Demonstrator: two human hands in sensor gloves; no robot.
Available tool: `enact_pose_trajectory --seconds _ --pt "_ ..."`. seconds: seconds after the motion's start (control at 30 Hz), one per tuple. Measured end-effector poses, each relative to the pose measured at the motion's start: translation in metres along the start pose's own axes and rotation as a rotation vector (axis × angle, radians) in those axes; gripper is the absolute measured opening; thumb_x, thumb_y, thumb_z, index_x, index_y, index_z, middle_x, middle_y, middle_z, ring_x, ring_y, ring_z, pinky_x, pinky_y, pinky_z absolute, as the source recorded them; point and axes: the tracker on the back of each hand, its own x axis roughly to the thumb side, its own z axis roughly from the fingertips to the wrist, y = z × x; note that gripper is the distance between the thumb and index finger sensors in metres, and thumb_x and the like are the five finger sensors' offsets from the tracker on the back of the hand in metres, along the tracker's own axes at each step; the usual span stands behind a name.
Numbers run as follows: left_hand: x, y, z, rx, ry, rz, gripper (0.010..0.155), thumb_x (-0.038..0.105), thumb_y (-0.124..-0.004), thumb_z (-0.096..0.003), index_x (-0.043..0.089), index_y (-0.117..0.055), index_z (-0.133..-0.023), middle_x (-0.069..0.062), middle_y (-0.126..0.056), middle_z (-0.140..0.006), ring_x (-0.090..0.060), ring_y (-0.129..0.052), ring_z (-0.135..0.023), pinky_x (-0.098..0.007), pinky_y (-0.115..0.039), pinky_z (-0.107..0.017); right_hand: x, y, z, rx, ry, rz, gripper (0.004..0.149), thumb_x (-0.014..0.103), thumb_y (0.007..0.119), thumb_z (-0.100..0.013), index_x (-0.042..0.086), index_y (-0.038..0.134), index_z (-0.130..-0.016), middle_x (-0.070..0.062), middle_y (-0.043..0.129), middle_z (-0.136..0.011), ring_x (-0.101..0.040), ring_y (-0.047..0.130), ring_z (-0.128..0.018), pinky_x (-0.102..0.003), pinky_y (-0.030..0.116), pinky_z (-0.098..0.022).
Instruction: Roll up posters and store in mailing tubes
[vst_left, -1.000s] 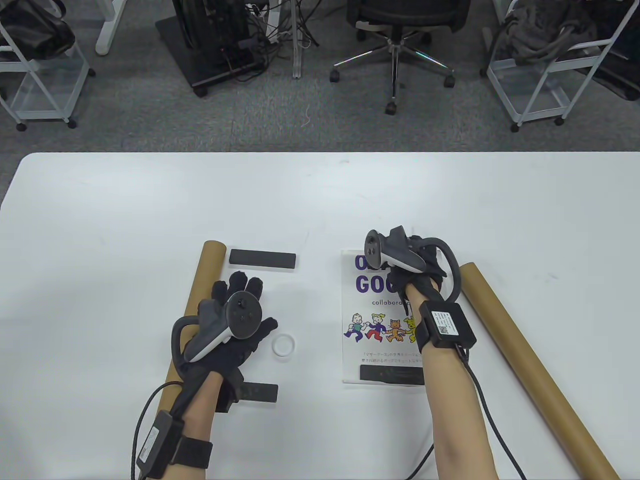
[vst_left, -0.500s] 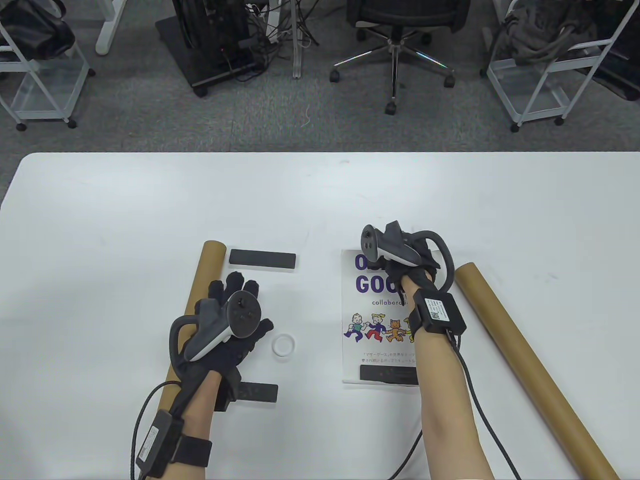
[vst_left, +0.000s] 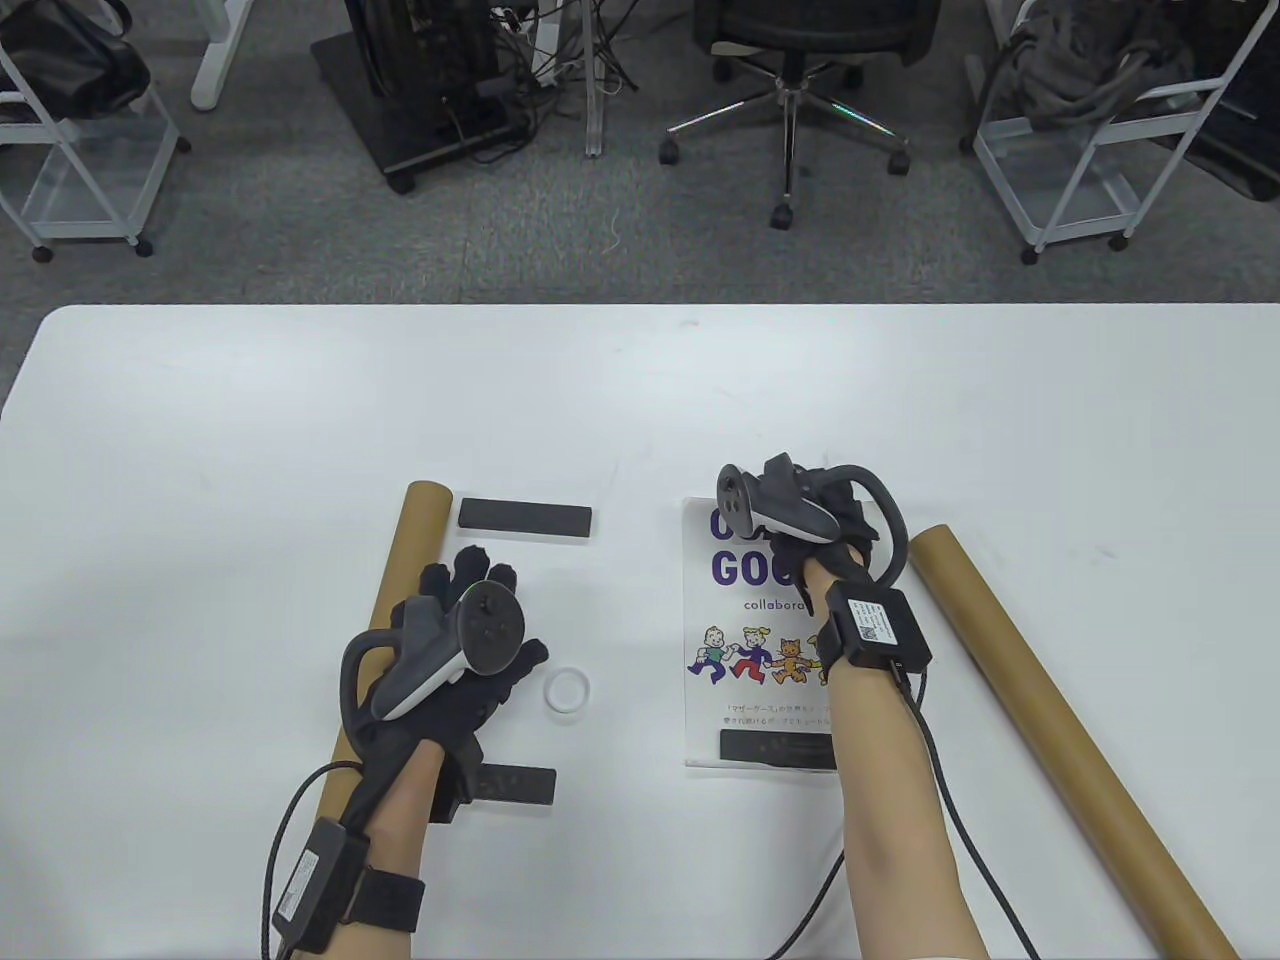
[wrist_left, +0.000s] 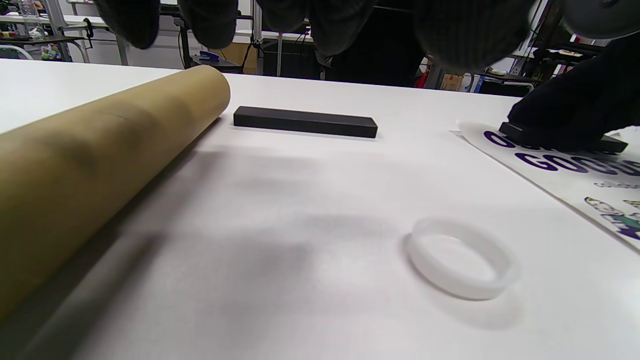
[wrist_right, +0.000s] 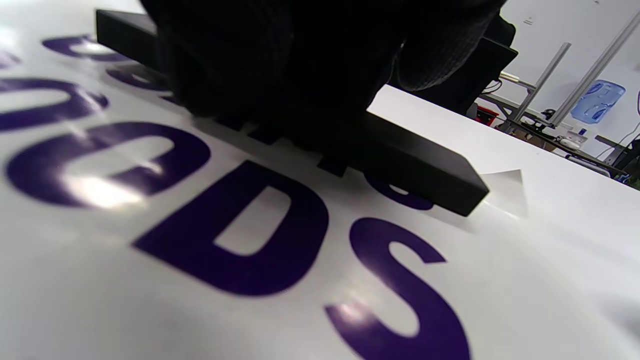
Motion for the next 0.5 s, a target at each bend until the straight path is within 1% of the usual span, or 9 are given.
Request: enact_pose_trajectory --seconds 0.37,0.5 --pt "0.001 0.0 0.0 0.007 -0.004 -0.008 0.081 0.06 -0.063 -0.0541 0.025 -0.038 -0.123 -0.007 -0.025 -0.133 -0.046 -0.038 -0.122 -0.067 -0.044 -0.085 -0.005 -0.046 0.009 -0.071 0.066 0.005 0.063 0.025 0.077 -0.042 0.023 0.057 -0.102 -0.006 0.069 -0.105 -0.034 0.075 -0.097 -0.061 0.059 -0.074" --pt "0.002 0.0 0.0 0.01 -0.008 -0.006 0.081 0.06 -0.063 -0.0542 0.025 -0.038 -0.123 -0.007 -0.025 -0.133 -0.046 -0.038 -0.122 -0.067 -0.045 -0.084 -0.004 -0.053 0.009 -0.074 0.081 0.016 0.063 0.025 0.077 -0.042 0.023 0.057 -0.102 -0.006 0.069 -0.105 -0.034 0.075 -0.097 -0.061 0.058 -0.074"
